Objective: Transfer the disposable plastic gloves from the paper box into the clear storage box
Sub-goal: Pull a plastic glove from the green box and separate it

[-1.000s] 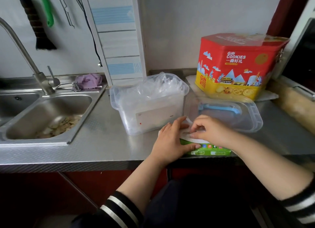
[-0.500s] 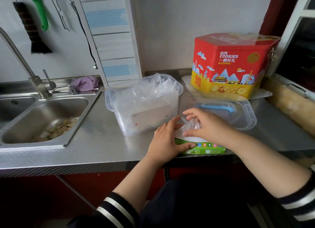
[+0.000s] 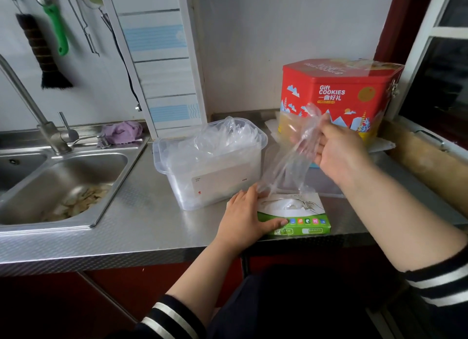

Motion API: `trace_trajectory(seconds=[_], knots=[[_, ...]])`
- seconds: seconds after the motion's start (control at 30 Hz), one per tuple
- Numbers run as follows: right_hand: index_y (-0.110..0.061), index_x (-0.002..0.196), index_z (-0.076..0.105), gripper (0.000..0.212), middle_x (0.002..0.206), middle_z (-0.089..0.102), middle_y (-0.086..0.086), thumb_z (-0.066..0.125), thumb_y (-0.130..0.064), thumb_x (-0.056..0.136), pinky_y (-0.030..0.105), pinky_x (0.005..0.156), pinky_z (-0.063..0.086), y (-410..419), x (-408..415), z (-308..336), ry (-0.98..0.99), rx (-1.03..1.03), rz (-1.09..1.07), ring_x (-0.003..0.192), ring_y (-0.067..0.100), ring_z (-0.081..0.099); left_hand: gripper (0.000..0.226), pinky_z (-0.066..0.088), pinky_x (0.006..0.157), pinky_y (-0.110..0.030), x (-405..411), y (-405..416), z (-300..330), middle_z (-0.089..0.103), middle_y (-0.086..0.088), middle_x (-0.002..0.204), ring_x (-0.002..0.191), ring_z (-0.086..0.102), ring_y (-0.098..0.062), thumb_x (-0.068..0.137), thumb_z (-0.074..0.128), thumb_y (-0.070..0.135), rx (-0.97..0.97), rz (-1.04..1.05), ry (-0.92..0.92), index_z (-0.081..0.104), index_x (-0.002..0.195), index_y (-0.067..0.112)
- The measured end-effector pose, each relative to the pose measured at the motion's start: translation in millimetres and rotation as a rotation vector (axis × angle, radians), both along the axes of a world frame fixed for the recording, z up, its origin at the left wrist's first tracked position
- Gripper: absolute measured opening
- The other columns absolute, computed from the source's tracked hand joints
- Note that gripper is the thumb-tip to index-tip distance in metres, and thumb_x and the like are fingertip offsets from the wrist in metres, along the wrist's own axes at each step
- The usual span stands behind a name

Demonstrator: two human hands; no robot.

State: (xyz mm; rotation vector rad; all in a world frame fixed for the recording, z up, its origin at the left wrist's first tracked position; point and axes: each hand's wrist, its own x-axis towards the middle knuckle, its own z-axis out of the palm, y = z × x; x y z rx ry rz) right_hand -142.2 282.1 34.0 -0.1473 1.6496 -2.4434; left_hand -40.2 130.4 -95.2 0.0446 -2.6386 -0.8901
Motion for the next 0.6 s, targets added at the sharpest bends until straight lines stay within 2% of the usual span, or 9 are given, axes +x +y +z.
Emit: trace_trajectory(seconds=[0.07,0.13,0.2,0.3,0.37,0.43,0.5,0.53,0.6], knots=[[-0.024,0.112,0.065,0.027,0.100,0.075,0.004,0.044,-0.037,0.101,0.029,0.064,0.056,1,-6,5,-0.103,-0.125,0.032,0.088,0.021,0.073,0.090,0.030,0.110,-0.034,0,0,-1,0.056,0.019,0.124,0.119,0.047,-0.009,0.063,0.055,0.079,-0.005,-0.007,-0.004,0.041,0.135,0.027],[-0.027,0.113,0.063,0.026,0.091,0.076,0.002,0.041,-0.037,0.102,0.030,0.065,0.058,-1,-9,8,-0.158,-0.217,0.047,0.086,0.021,0.073,0.089,0.030,0.109,-0.033,0,0,-2,0.056,0.020,0.124,0.118,0.046,-0.007,0.064,0.056,0.077,0.005,-0.020,0.001,0.039,0.137,0.029],[-0.022,0.112,0.060,0.027,0.086,0.076,0.003,0.040,-0.037,0.102,0.034,0.075,0.057,-4,-11,17,-0.164,-0.280,0.026,0.089,0.022,0.073,0.091,0.030,0.108,-0.032,0,0,-1,0.056,0.019,0.125,0.118,0.046,-0.007,0.064,0.058,0.075,0.006,-0.027,0.004,0.035,0.140,0.030],[-0.018,0.104,0.061,0.032,0.099,0.075,0.005,0.039,-0.041,0.102,0.034,0.092,0.053,-20,-11,41,-0.027,-0.355,0.015,0.104,0.021,0.068,0.091,0.030,0.109,-0.033,1,1,2,0.056,0.017,0.126,0.119,0.045,-0.009,0.068,0.064,0.069,-0.012,-0.030,-0.005,0.033,0.143,0.028],[-0.017,0.103,0.062,0.039,0.106,0.072,0.007,0.042,-0.050,0.098,0.032,0.092,0.050,-44,-10,59,0.150,-0.296,0.018,0.102,0.018,0.067,0.091,0.029,0.109,-0.033,1,0,2,0.056,0.016,0.127,0.120,0.045,-0.011,0.070,0.066,0.067,-0.018,-0.025,-0.011,0.032,0.144,0.027],[-0.011,0.088,0.059,0.048,0.087,0.061,0.011,0.050,-0.058,0.089,0.032,0.070,0.045,-72,-8,69,0.432,-0.125,-0.027,0.079,0.022,0.057,0.091,0.028,0.109,-0.033,2,1,3,0.055,0.015,0.128,0.119,0.045,-0.013,0.071,0.068,0.065,-0.026,-0.025,-0.013,0.032,0.144,0.026],[-0.009,0.075,0.058,0.047,0.066,0.056,0.003,0.051,-0.051,0.093,0.031,0.060,0.038,-107,-3,66,0.746,0.213,-0.041,0.062,0.017,0.048,0.091,0.027,0.110,-0.032,2,0,4,0.055,0.014,0.130,0.120,0.045,-0.013,0.073,0.071,0.062,-0.026,-0.024,-0.015,0.031,0.145,0.025],[-0.005,0.078,0.061,0.047,0.067,0.064,-0.001,0.048,-0.046,0.097,0.031,0.062,0.044,-125,-2,60,0.859,0.410,-0.003,0.062,0.015,0.055,0.090,0.027,0.110,-0.031,2,0,4,0.055,0.013,0.131,0.121,0.045,-0.013,0.073,0.072,0.061,-0.022,-0.024,-0.012,0.031,0.145,0.024],[0.001,0.095,0.066,0.050,0.082,0.070,0.009,0.043,-0.043,0.100,0.036,0.072,0.049,-157,-1,43,0.951,0.752,0.143,0.076,0.024,0.063,0.089,0.026,0.108,-0.030,2,-1,5,0.055,0.011,0.131,0.120,0.045,-0.014,0.073,0.073,0.059,-0.011,-0.029,-0.002,0.033,0.144,0.023]])
